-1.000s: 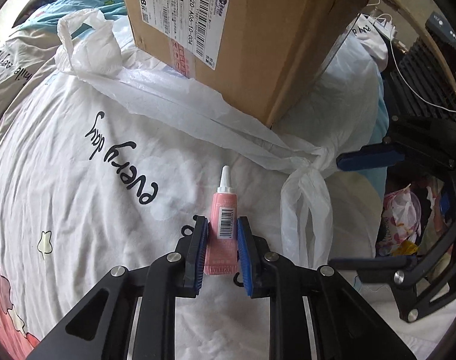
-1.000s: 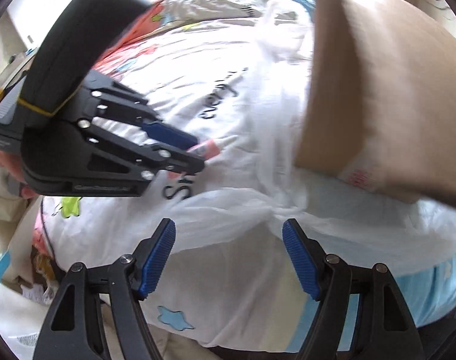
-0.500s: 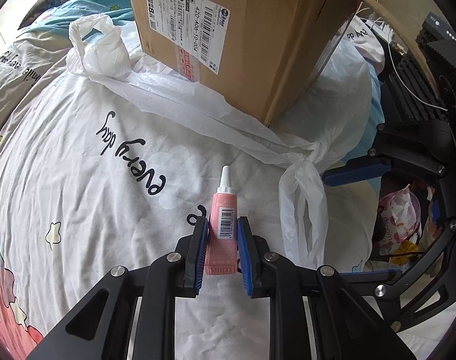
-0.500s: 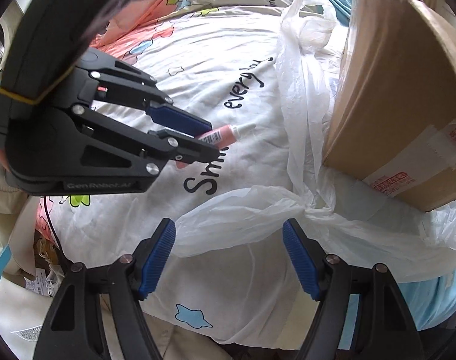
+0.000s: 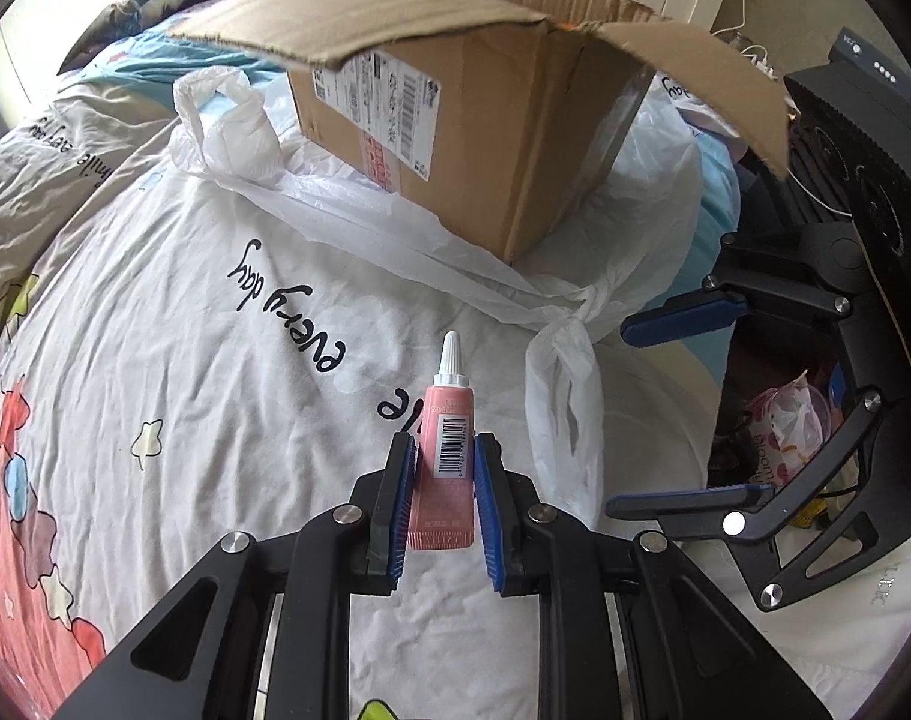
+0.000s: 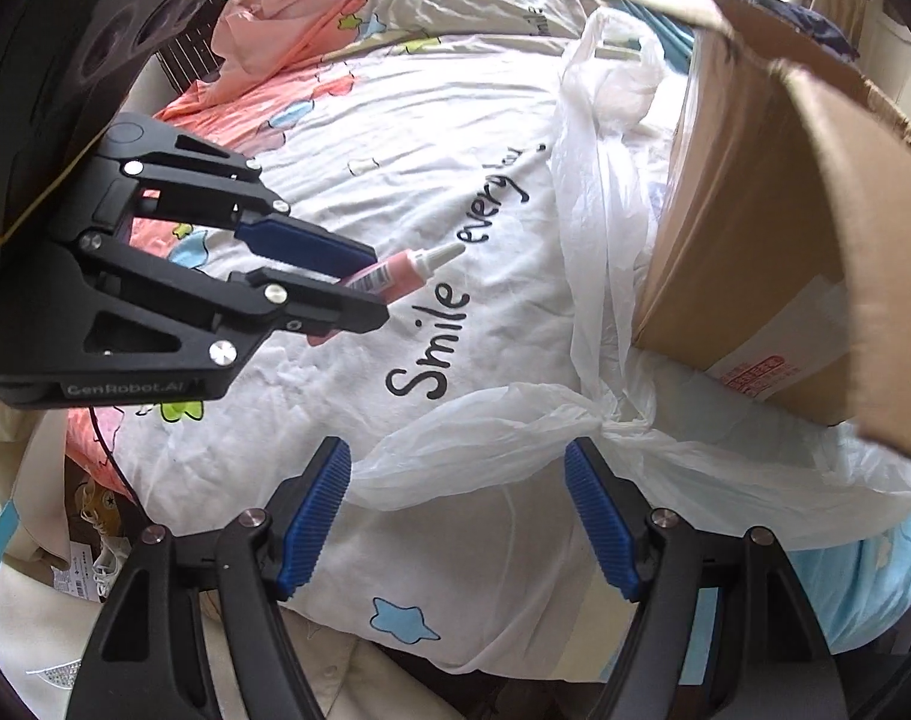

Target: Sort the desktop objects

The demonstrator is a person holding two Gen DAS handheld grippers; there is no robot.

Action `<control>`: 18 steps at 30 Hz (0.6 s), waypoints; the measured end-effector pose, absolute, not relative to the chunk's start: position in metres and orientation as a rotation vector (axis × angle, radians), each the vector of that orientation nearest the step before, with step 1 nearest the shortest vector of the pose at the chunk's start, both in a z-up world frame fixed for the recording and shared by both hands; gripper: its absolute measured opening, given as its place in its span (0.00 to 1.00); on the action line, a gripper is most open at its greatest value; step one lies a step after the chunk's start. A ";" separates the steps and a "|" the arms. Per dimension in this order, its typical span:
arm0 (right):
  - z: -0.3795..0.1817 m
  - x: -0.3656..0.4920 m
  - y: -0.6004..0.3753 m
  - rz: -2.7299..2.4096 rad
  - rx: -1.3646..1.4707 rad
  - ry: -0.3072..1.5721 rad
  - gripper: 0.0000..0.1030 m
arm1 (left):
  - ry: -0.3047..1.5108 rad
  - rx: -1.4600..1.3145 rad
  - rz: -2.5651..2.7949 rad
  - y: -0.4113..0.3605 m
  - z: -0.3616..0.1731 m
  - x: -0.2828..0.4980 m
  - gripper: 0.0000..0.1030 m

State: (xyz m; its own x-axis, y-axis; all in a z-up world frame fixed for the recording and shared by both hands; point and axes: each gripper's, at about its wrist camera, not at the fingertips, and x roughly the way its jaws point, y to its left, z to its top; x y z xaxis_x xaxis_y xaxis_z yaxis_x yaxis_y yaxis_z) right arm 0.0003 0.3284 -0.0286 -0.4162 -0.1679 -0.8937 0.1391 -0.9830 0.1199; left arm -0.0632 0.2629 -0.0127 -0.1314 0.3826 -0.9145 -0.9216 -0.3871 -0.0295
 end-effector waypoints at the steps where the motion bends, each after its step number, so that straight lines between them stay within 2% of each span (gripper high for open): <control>1: -0.026 0.001 0.328 -2.506 1.576 -0.035 0.68 | 0.717 -1.123 1.704 0.262 -0.009 -0.061 0.20; 18: 0.001 0.014 0.351 -2.611 1.508 -0.059 0.68 | 0.744 -1.017 1.738 0.274 0.049 -0.023 0.20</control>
State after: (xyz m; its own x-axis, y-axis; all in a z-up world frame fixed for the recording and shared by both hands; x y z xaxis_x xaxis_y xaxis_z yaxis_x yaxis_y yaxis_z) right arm 0.0137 0.3514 0.0010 -0.4940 -0.1281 -0.8600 0.0891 -0.9913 0.0965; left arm -0.0227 0.2742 0.0490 -0.1976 0.4259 -0.8829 -0.9328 -0.3587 0.0357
